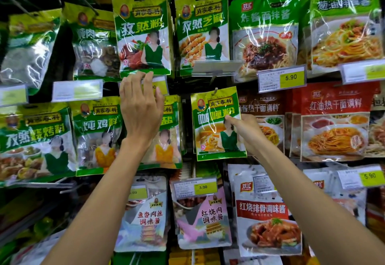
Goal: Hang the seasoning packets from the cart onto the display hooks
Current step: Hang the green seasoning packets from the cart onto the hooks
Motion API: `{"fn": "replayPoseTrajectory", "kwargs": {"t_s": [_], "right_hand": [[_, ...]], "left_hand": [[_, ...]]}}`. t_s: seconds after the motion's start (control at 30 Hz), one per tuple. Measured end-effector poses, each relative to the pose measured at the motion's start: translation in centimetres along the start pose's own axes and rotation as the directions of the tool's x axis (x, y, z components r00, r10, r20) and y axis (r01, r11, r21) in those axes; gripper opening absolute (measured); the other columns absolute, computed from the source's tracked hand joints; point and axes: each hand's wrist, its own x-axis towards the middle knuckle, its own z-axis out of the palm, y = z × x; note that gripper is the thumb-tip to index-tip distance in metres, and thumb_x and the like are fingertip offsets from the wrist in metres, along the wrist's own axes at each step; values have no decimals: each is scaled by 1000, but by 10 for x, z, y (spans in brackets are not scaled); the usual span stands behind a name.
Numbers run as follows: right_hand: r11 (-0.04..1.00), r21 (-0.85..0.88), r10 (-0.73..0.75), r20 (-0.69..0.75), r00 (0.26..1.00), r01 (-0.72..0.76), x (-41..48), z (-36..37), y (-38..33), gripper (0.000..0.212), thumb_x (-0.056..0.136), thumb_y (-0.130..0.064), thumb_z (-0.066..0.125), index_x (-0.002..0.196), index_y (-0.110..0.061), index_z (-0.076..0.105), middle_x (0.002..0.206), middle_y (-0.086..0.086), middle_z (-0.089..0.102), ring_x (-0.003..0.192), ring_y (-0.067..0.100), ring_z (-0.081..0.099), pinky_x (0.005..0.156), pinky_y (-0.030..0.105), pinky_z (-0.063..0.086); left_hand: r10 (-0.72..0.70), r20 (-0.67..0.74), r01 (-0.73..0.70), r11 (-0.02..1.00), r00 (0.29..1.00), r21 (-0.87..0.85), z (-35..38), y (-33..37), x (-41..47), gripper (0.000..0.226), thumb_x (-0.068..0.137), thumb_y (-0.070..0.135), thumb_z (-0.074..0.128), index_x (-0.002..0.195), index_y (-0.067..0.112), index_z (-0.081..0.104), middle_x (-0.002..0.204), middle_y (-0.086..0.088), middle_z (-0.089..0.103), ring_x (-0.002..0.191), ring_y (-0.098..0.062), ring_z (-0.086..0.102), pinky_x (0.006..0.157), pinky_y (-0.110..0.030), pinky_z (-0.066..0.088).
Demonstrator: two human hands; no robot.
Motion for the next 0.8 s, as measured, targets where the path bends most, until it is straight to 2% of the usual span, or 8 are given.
{"fn": "replayPoseTrajectory", "kwargs": {"t_s": [0.17, 0.27, 0.43, 0.53, 0.63, 0.7, 0.77, 0.8], "right_hand": [[994, -108, -42, -62, 997, 36, 13, 7, 9, 27, 94, -16, 57, 69, -4, 53, 101, 23, 63, 96, 33, 58, 83, 40, 42], [978, -200, -73, -90, 993, 54, 17, 6, 14, 34, 94, -27, 60, 85, 6, 65, 91, 22, 66, 88, 37, 61, 70, 32, 37], [930, -313, -258, -182, 949, 193, -15, -16, 17, 25, 92, -18, 63, 111, -2, 58, 96, 4, 60, 87, 15, 56, 69, 21, 43], [886, -350, -379, -167, 910, 305, -56, -41, 23, 15, 97, -18, 56, 108, -8, 60, 96, -3, 63, 87, 3, 59, 73, 13, 46], [883, -363, -375, -165, 912, 297, -111, -76, 44, 14, 100, -23, 51, 103, -15, 61, 95, -4, 65, 89, 5, 62, 77, 19, 50], [892, -386, -338, -217, 916, 237, -151, -104, 65, 13, 101, -26, 48, 97, -22, 60, 87, -12, 65, 84, -1, 63, 72, 15, 50], [897, -424, -268, -299, 916, 124, -193, -136, 92, 17, 101, -25, 48, 92, -24, 62, 82, -15, 65, 79, -4, 64, 67, 12, 49], [906, -421, -210, -349, 913, 47, -213, -154, 108, 19, 100, -24, 48, 90, -20, 64, 81, -10, 68, 78, 2, 66, 69, 19, 52]], "left_hand": [[-4, 16, 4, 1000, 1000, 7, -3, 3, 1, 32, 96, 16, 45, 118, -2, 58, 112, -22, 61, 107, -38, 57, 99, -48, 43], [-10, 15, 10, 1000, 1000, -9, -5, 4, 1, 33, 94, 14, 47, 119, -3, 58, 115, -22, 61, 109, -38, 58, 100, -48, 43], [9, -62, -13, 997, 998, -77, -18, 21, -6, 30, 94, 8, 47, 119, -3, 58, 121, -22, 60, 113, -37, 56, 102, -44, 42], [15, -73, -33, 965, 997, -259, -31, 54, -31, 26, 96, 7, 43, 111, -3, 61, 110, -21, 62, 105, -35, 57, 96, -40, 43], [-16, 49, 38, 867, 999, -498, -50, 110, -78, 24, 96, 7, 43, 103, -5, 63, 98, -21, 64, 93, -34, 57, 84, -40, 46], [-20, 200, 143, 767, 980, -625, -65, 157, -117, 25, 97, 10, 42, 99, -5, 63, 92, -19, 64, 87, -32, 57, 78, -38, 45], [-7, 402, 317, 626, 916, -712, -86, 206, -156, 29, 97, 15, 40, 98, -3, 64, 91, -17, 64, 86, -28, 56, 76, -32, 42], [6, 510, 424, 548, 860, -721, -96, 230, -177, 31, 98, 18, 39, 98, -1, 64, 90, -15, 64, 86, -25, 55, 76, -29, 40]]}}
